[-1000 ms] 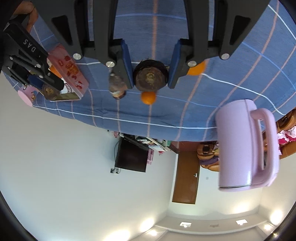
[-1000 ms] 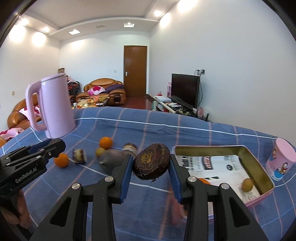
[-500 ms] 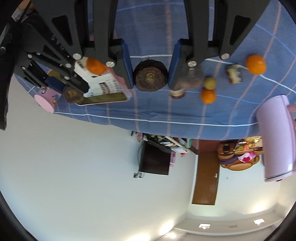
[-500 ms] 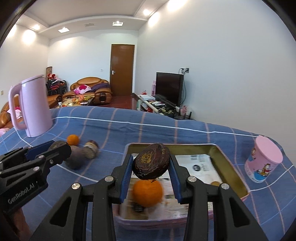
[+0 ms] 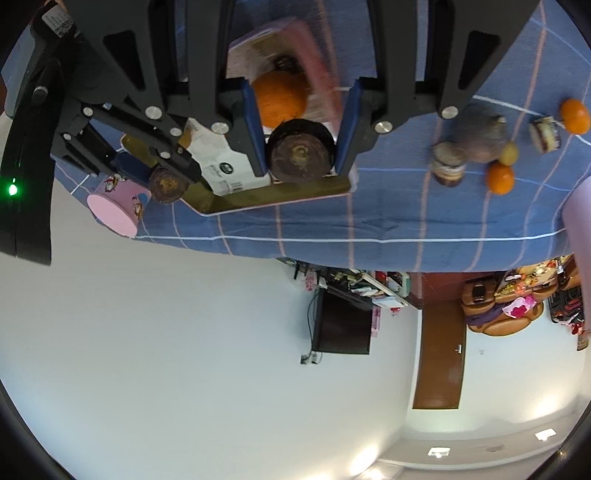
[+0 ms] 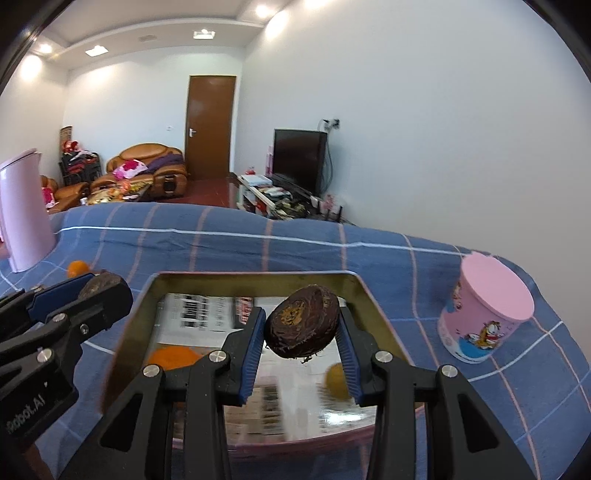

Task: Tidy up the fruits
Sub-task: 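Carry both dark fruits over the pink tin and open both tools to release them, then lift both open tools away from the tin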

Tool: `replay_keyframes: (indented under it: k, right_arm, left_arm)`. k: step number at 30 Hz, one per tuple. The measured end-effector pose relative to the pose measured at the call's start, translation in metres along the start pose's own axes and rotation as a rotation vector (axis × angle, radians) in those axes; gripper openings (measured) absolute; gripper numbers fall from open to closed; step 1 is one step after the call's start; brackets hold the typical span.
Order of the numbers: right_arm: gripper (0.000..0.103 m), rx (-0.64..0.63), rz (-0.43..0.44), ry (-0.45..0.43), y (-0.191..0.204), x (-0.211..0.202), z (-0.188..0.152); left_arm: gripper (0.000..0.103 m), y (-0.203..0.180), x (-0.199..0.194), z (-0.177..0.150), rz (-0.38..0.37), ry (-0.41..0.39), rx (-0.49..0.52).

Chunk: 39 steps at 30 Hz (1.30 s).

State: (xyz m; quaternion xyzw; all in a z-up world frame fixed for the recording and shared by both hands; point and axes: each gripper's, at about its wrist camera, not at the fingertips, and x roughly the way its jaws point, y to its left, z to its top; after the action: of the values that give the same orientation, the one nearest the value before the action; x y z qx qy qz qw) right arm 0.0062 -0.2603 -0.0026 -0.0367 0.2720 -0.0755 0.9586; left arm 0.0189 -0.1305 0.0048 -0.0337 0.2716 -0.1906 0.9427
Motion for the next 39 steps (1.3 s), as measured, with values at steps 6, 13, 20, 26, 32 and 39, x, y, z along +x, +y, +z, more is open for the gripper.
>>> replay_keyframes:
  k: [6,13,20,26,32,39]
  right_arm:
    - [0.041,0.002,-0.004,0.04,-0.016,0.012,0.001]
    - [0.041,-0.004,0.034,0.103,-0.021,0.025,0.0]
    - [0.041,-0.012,0.058,0.145,-0.019,0.033,-0.002]
    - [0.044,-0.007,0.065,0.162,-0.02,0.035,-0.001]
    - [0.049,0.029,0.076,0.138,-0.029,0.031,-0.001]
    - [0.049,0.112,0.079,0.024,-0.042,0.01,0.003]
  left_arm:
    - [0.039,-0.016,0.019,0.005,0.027,0.044,0.026]
    - [0.039,-0.025,0.036,0.0,0.064,0.098,0.073]
    - [0.039,-0.026,0.038,0.0,0.065,0.119,0.072]
    - [0.041,-0.026,0.038,0.001,0.086,0.113,0.072]
    - [0.059,-0.018,0.035,0.001,0.1,0.107,0.04]
    - [0.086,-0.019,0.021,0.0,0.106,0.051,0.057]
